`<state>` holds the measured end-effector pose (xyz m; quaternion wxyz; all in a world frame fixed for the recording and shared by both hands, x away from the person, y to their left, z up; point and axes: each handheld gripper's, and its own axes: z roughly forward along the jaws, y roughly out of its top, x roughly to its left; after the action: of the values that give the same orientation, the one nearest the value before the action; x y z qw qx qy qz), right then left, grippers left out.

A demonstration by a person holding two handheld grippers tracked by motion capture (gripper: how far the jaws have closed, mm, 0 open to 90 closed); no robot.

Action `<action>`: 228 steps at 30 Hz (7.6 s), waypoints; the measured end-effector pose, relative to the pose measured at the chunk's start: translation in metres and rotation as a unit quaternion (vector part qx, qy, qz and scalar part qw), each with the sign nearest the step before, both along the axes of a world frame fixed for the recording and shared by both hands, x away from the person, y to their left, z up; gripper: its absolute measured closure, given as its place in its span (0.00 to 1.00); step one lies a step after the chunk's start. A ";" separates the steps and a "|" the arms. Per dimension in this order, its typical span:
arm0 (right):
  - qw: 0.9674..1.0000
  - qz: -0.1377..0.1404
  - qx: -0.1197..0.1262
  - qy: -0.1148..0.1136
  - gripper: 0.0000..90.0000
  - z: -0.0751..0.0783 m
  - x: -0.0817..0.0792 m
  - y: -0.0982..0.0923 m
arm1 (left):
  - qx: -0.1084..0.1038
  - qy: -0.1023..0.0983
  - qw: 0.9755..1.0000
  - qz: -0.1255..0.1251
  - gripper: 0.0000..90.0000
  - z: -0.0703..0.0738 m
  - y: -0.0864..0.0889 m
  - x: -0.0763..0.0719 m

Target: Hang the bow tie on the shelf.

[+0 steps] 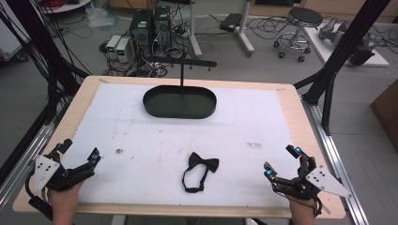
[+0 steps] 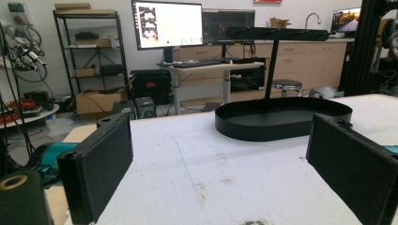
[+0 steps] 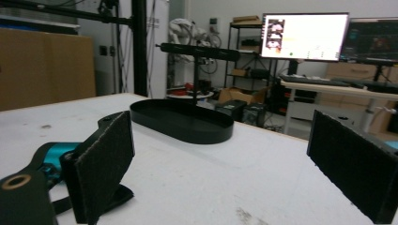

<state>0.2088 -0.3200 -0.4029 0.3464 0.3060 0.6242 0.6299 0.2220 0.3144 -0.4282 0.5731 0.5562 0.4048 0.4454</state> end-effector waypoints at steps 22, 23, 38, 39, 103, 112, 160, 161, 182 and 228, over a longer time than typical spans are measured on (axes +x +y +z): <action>0.971 0.183 -0.102 0.118 0.07 0.013 0.063 0.102 | -0.003 0.004 1.000 0.004 0.09 -0.001 0.004 0.000; 0.971 0.183 -0.102 0.118 0.07 0.013 0.063 0.102 | -0.003 0.004 1.000 0.003 0.09 -0.002 0.004 0.000; 0.936 0.205 -0.185 0.217 0.08 -0.015 0.094 0.158 | -0.001 0.008 1.000 0.001 0.09 -0.003 0.002 0.001; 0.934 0.205 -0.192 0.221 0.08 -0.017 0.096 0.160 | -0.001 0.009 1.000 0.001 0.09 -0.003 0.002 0.001; 0.985 -0.003 -0.170 -0.025 0.85 0.042 0.061 0.157 | -0.003 0.006 1.000 0.005 0.09 -0.005 0.003 0.002; 0.986 -0.038 -0.147 -0.066 0.85 0.067 0.078 0.159 | -0.004 0.005 1.000 0.006 0.09 -0.005 0.004 0.002; 0.979 -0.165 -0.072 -0.092 0.85 0.089 0.258 0.183 | -0.020 0.017 1.000 -0.007 0.09 -0.018 0.003 0.014; 0.980 -0.165 -0.069 -0.086 0.85 0.086 0.261 0.182 | -0.020 0.019 1.000 -0.007 0.09 -0.018 0.003 0.015; 0.978 -0.192 -0.072 -0.028 0.84 0.046 0.292 0.180 | -0.035 0.020 0.999 -0.005 0.09 -0.017 0.006 0.014; 0.983 -0.179 -0.038 -0.032 0.13 0.124 0.189 0.135 | -0.036 -0.006 0.999 0.015 0.09 -0.001 0.007 0.004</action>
<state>0.3974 -0.1850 -0.2793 0.4846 0.3787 0.5714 0.5434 0.2258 0.3218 -0.4288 0.5883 0.5268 0.4254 0.4421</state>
